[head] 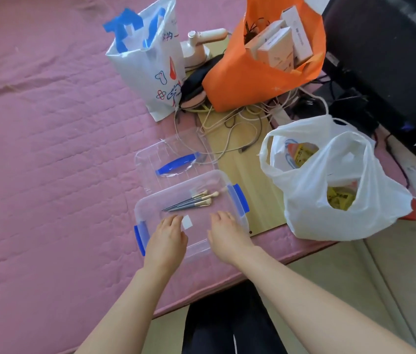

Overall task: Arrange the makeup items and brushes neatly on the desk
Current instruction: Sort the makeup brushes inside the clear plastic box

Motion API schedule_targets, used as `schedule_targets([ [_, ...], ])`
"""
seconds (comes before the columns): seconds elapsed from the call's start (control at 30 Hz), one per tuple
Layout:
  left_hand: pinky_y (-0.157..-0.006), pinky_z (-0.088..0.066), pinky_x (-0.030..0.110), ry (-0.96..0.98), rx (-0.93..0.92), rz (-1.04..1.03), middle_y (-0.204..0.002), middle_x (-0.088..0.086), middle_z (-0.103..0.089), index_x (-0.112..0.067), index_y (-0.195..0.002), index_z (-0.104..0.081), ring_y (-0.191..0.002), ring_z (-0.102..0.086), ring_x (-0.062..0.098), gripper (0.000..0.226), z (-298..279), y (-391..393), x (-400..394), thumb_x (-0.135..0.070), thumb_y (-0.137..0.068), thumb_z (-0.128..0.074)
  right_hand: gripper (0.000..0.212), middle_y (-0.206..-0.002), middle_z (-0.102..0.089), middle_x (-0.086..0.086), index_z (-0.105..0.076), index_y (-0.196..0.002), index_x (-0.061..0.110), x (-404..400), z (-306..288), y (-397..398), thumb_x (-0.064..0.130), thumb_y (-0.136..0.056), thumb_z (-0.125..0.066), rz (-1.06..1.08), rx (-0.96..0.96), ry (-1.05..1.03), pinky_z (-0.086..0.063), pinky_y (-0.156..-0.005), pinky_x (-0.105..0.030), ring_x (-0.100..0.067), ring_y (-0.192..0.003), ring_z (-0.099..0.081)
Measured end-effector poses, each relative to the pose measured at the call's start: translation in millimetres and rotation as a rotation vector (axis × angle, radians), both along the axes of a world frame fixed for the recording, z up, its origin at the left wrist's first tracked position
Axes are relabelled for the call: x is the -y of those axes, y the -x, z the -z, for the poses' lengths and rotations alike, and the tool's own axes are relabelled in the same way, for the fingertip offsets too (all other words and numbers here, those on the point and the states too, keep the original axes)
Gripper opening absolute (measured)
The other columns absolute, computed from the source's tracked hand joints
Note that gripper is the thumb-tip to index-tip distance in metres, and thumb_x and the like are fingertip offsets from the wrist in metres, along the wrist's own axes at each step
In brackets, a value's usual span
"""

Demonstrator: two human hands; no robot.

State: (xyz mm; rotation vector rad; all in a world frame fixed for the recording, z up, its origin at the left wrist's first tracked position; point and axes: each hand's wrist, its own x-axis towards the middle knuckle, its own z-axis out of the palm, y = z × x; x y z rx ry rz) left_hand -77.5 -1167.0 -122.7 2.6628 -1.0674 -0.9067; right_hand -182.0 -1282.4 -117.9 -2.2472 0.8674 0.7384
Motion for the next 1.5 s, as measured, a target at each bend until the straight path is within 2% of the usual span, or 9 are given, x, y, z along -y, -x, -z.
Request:
schedule_targets([
  [0.27, -0.081, -0.047, 0.035, -0.014, 0.001, -0.054, -0.133, 0.004, -0.053, -0.013, -0.131, -0.051, -0.116, -0.051, 0.025, 0.041, 73.1, -33.8, 31.7, -0.003, -0.092, -0.044, 0.042, -0.135, -0.048, -0.016, -0.043, -0.133, 0.004, 13.9, 83.4, -41.9, 0.023, -0.096, -0.045, 0.243, -0.054, -0.232, -0.041, -0.099, -0.038, -0.034, -0.124, -0.046],
  [0.5, -0.078, -0.051, 0.040, 0.027, -0.019, -0.064, -0.119, 0.011, -0.062, -0.018, -0.131, -0.053, -0.101, -0.059, 0.035, 0.049, 131.6, -46.4, 45.0, 0.002, -0.088, -0.043, 0.033, -0.120, -0.063, -0.014, -0.059, -0.118, 0.010, 14.6, 150.3, -59.7, 0.018, -0.088, -0.049, 0.783, -0.156, -0.391, -0.044, -0.080, -0.025, -0.032, -0.109, -0.060],
  [0.63, -0.082, -0.048, 0.038, -0.019, -0.026, -0.029, -0.118, 0.010, -0.063, -0.020, -0.132, -0.051, -0.104, -0.059, 0.032, 0.050, 157.9, -45.1, 48.7, 0.000, -0.088, -0.041, 0.034, -0.103, -0.069, -0.020, -0.064, -0.105, 0.004, 11.6, 182.5, -64.6, 0.013, -0.078, -0.047, 1.159, -0.118, -0.482, -0.057, -0.081, -0.048, -0.036, -0.090, -0.068],
  [0.8, -0.077, -0.042, 0.037, -0.003, 0.012, -0.044, -0.115, 0.009, -0.062, -0.016, -0.128, -0.052, -0.104, -0.056, 0.030, 0.048, 171.6, -38.2, 47.6, 0.003, -0.084, -0.049, 0.036, -0.099, -0.070, -0.022, -0.067, -0.101, 0.001, 10.5, 216.2, -66.3, 0.029, -0.080, -0.057, 1.328, -0.087, -0.411, -0.056, -0.080, -0.051, -0.039, -0.091, -0.068],
  [0.9, -0.082, -0.044, 0.038, 0.025, -0.019, -0.074, -0.114, 0.012, -0.060, -0.011, -0.124, -0.053, -0.106, -0.052, 0.029, 0.043, 179.2, -35.3, 47.5, 0.003, -0.083, -0.054, 0.040, -0.095, -0.071, -0.019, -0.068, -0.098, 0.002, 9.2, 218.5, -70.1, 0.037, -0.080, -0.062, 1.355, -0.100, -0.345, -0.057, -0.080, -0.049, -0.037, -0.090, -0.069],
  [1.0, -0.076, -0.039, 0.034, 0.011, -0.032, -0.130, -0.105, 0.012, -0.061, -0.011, -0.109, -0.059, -0.100, -0.053, 0.030, 0.025, 186.6, -34.9, 55.2, -0.003, -0.091, -0.044, 0.041, -0.094, -0.072, -0.015, -0.069, -0.097, 0.004, 10.6, 211.5, -72.7, 0.041, -0.079, -0.066, 1.357, -0.130, -0.271, -0.057, -0.080, -0.039, -0.032, -0.089, -0.070],
  [1.07, -0.068, -0.034, 0.034, -0.039, -0.023, -0.128, -0.099, 0.012, -0.061, -0.011, -0.097, -0.060, -0.092, -0.054, 0.031, 0.018, 189.0, -32.7, 58.9, -0.006, -0.091, -0.043, 0.041, -0.095, -0.072, -0.014, -0.069, -0.096, 0.005, 12.4, 203.4, -72.6, 0.042, -0.080, -0.065, 1.296, -0.171, -0.220, -0.052, -0.074, -0.029, -0.030, -0.090, -0.069],
  [1.27, -0.066, -0.039, 0.042, -0.074, -0.004, -0.148, -0.096, 0.013, -0.059, -0.009, -0.083, -0.053, -0.086, -0.054, 0.034, 0.011, 191.6, -28.9, 58.7, -0.011, -0.093, -0.048, 0.031, -0.107, -0.069, -0.014, -0.067, -0.099, 0.008, 14.0, 189.6, -71.0, 0.035, -0.086, -0.057, 1.004, -0.232, -0.096, -0.046, -0.072, -0.031, -0.033, -0.101, -0.064],
  [1.5, -0.064, -0.037, 0.037, -0.116, 0.073, 0.029, -0.104, 0.008, -0.057, -0.011, -0.093, -0.052, -0.095, -0.054, 0.031, 0.009, 188.7, -31.4, 57.2, -0.018, -0.096, -0.046, 0.023, -0.108, -0.068, -0.006, -0.065, -0.101, 0.015, 12.6, 184.0, -68.7, 0.031, -0.091, -0.051, 0.762, -0.277, 0.033, -0.043, -0.073, -0.030, -0.028, -0.103, -0.063],
])
